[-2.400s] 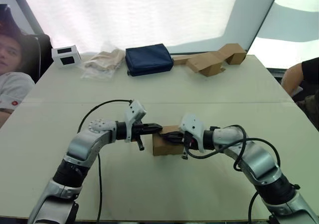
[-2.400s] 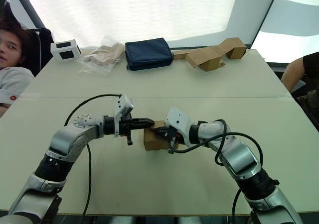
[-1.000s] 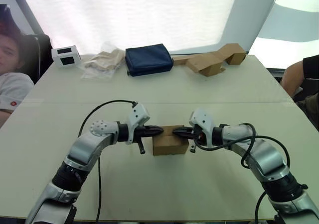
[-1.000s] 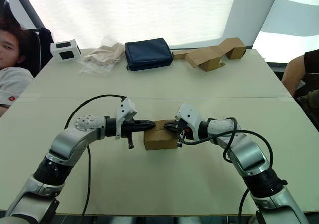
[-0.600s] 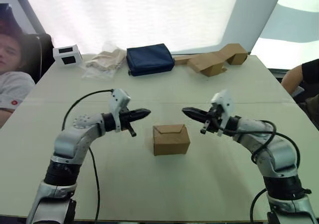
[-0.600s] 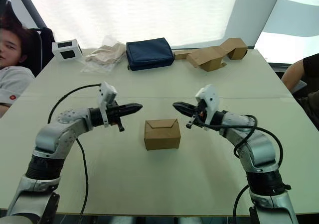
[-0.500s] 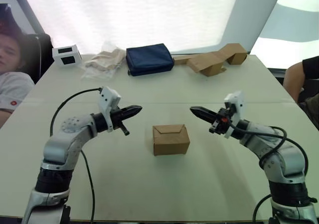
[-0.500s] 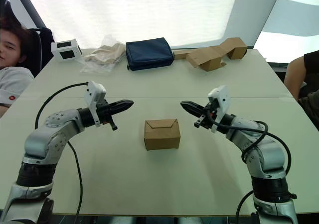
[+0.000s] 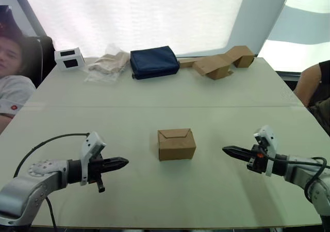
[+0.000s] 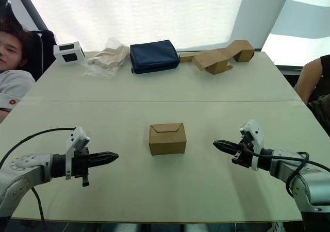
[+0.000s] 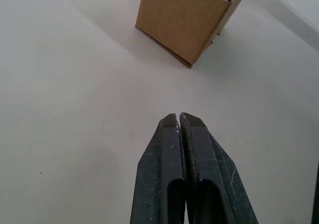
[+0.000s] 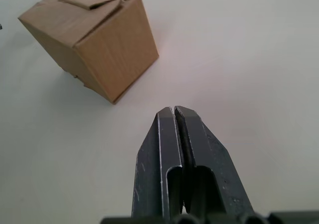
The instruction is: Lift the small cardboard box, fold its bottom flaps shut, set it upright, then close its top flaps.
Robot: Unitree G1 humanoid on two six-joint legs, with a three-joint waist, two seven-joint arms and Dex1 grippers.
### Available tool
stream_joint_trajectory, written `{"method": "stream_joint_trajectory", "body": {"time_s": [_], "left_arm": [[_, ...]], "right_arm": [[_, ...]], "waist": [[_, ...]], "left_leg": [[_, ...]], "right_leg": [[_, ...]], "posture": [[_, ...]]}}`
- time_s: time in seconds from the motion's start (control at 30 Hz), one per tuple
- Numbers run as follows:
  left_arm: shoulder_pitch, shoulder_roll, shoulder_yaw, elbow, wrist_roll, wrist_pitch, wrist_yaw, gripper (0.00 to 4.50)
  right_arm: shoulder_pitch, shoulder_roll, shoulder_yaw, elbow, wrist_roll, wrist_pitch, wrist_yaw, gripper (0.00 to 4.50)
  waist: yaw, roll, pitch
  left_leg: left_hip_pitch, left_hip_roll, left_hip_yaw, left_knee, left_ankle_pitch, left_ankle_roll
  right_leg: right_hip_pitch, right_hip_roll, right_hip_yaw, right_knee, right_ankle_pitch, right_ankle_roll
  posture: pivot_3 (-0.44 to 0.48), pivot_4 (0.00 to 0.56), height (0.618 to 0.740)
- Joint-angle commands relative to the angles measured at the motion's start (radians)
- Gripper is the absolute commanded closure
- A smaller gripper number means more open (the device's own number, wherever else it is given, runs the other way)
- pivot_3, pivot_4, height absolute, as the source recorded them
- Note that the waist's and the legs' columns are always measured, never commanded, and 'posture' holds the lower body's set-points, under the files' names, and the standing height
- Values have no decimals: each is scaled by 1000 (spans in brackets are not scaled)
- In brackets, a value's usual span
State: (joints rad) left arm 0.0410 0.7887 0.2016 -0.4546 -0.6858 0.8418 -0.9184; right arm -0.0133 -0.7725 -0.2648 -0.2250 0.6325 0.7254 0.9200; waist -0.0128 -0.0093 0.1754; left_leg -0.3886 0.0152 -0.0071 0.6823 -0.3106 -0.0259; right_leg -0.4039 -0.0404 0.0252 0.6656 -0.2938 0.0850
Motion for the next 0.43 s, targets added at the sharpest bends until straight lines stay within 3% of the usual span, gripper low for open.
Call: {"method": "stream_joint_trajectory", "body": {"time_s": [0.03, 0.23, 0.43], "left_arm": [[7, -5, 8, -41, -18, -17, 12, 4431], [24, -41, 25, 2, -21, -26, 40, 4431], [60, -13, 32, 22, -17, -49, -2, 4431]], "right_arm": [[-25, -19, -3, 16, -4, -31, 28, 4500], [-21, -30, 5, 13, -1, -30, 55, 4500], [17, -28, 54, -20, 28, 22, 86, 4500]], "waist": [[0, 0, 0], [0, 0, 0], [1, 0, 0]], "left_leg": [[0, 0, 0, 0, 0, 0], [0, 0, 0, 0, 0, 0], [0, 0, 0, 0, 0, 0]], "right_leg": [[0, 0, 0, 0, 0, 0], [0, 0, 0, 0, 0, 0], [0, 0, 0, 0, 0, 0]], "posture": [[0, 150, 740], [0, 150, 740], [0, 150, 740]]}}
